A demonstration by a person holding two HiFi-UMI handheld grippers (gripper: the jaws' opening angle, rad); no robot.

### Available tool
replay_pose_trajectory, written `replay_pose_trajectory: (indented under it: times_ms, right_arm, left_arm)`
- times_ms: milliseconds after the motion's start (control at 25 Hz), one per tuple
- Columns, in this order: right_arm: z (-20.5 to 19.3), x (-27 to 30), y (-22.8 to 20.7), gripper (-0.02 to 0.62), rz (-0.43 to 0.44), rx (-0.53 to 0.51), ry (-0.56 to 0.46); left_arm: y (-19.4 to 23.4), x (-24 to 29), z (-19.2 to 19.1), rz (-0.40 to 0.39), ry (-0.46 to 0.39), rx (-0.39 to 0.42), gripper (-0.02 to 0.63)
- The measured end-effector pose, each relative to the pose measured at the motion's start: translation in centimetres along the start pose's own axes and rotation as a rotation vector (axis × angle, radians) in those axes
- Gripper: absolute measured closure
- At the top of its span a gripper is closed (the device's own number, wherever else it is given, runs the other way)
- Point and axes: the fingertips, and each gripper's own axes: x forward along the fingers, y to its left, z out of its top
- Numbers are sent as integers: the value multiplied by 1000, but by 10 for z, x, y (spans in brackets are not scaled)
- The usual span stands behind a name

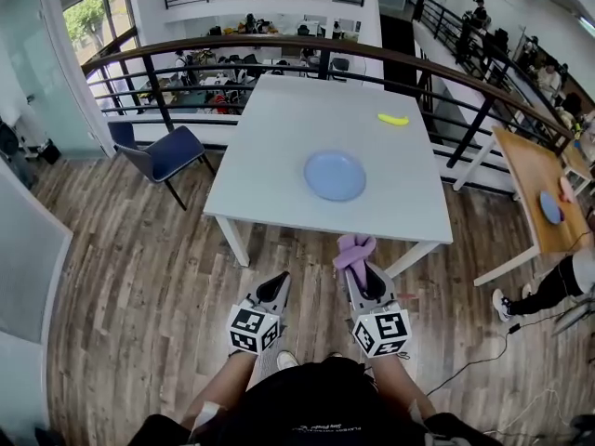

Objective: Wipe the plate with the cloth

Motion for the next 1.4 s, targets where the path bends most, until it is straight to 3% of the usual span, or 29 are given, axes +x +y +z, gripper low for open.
replay_pose_trajectory:
  times_ms: [600, 1400]
  right_arm:
    - [-9, 43, -11, 480, 32, -14, 40]
    - [-2, 144, -147, 479, 48, 47, 16]
  left_arm:
    - [33, 27, 2, 23, 9, -20, 600]
    - [54, 182, 34, 53, 56, 48, 599]
